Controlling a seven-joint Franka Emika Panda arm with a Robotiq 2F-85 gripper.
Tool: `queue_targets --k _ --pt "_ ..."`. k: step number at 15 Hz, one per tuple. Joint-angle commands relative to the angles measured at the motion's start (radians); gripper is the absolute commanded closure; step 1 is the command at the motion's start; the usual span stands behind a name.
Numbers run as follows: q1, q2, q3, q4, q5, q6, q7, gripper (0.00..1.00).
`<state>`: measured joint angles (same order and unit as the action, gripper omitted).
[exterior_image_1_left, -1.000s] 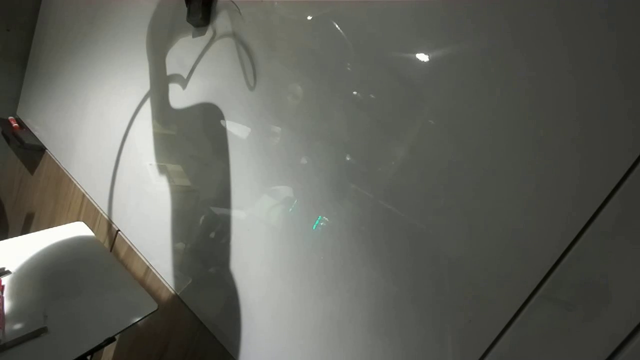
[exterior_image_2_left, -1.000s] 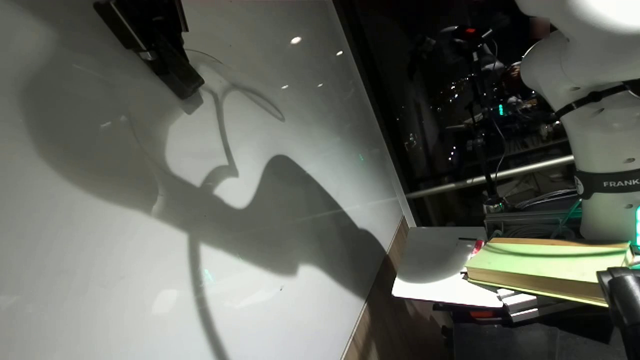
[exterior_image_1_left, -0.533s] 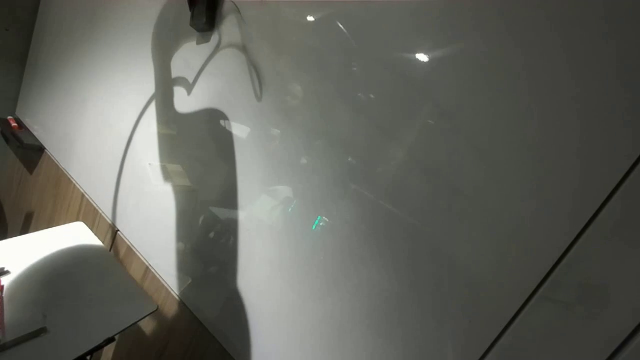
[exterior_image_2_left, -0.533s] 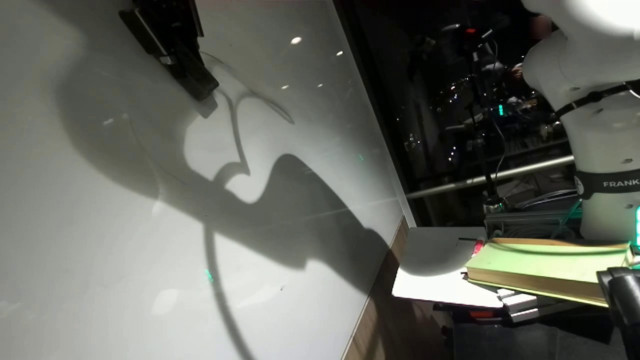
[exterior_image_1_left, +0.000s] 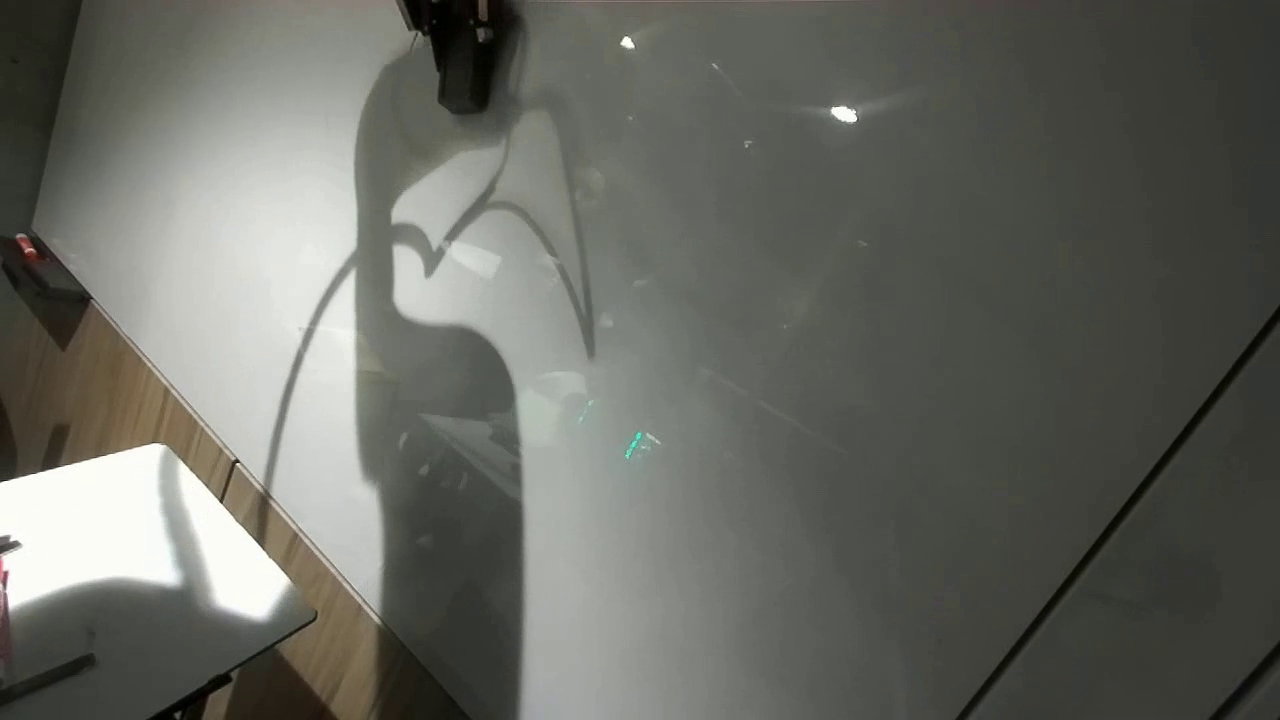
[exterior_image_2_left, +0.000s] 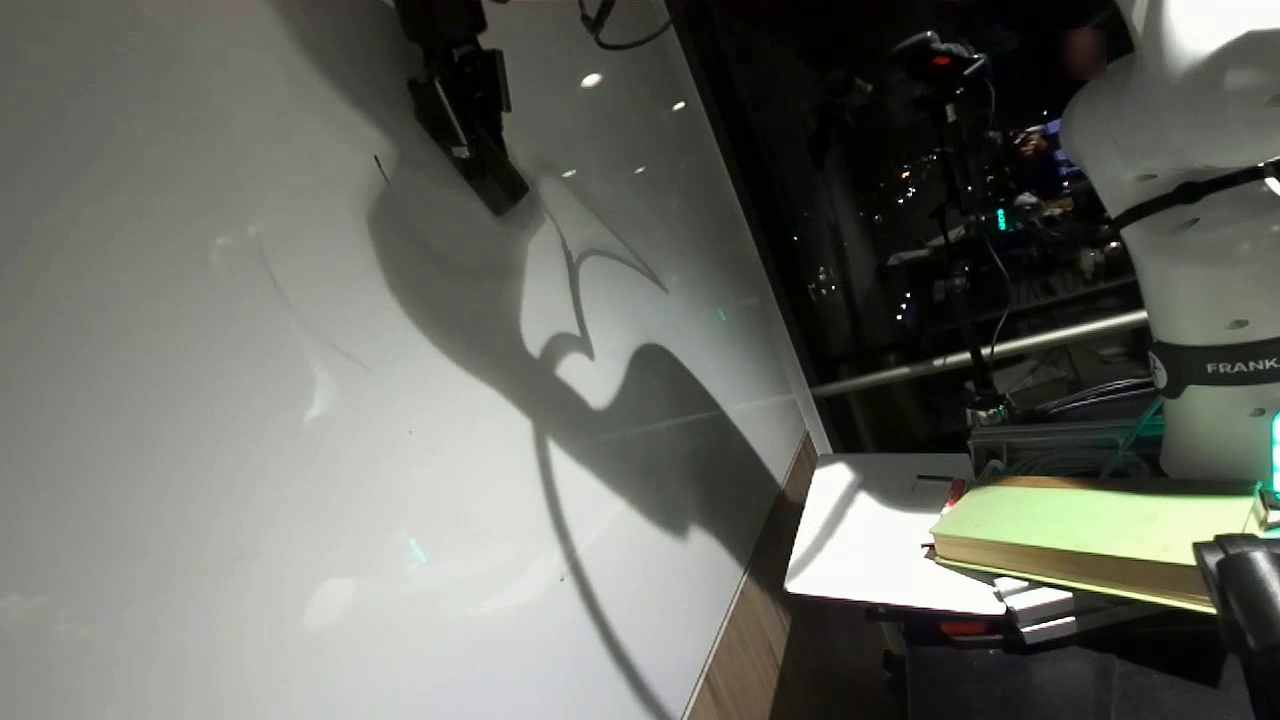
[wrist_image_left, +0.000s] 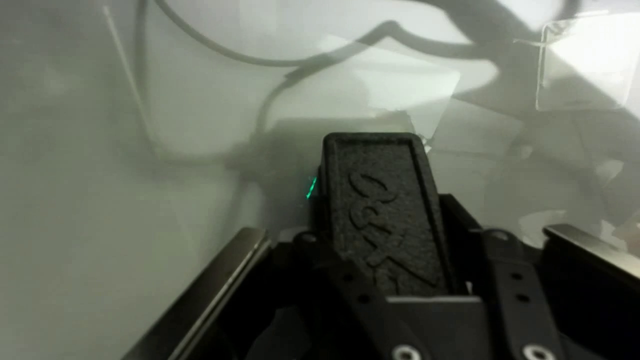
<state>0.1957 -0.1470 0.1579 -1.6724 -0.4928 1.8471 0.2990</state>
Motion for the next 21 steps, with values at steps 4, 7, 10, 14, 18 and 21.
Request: queue_targets --k 4,7,10,14,18,21 --pt "-0.097 -0.191 -0.052 -0.321 0.052 0.267 -0.069 0.7" --pt "-0.061 -0.317 -0.01 -0.42 0.145 0.233 -0.082 0.7" --pt "-0.026 -0.441 0.05 -0.515 0.203 0.23 -0.07 0.7" --pt "-0.023 -0.474 0.124 -0.562 0.203 0.244 -0.051 0.7" --pt "-0.069 -0.381 0.169 -0.533 0.156 0.267 -0.028 0.7" --pt "-0.11 -0.269 0.198 -0.452 0.096 0.274 -0.004 0.7"
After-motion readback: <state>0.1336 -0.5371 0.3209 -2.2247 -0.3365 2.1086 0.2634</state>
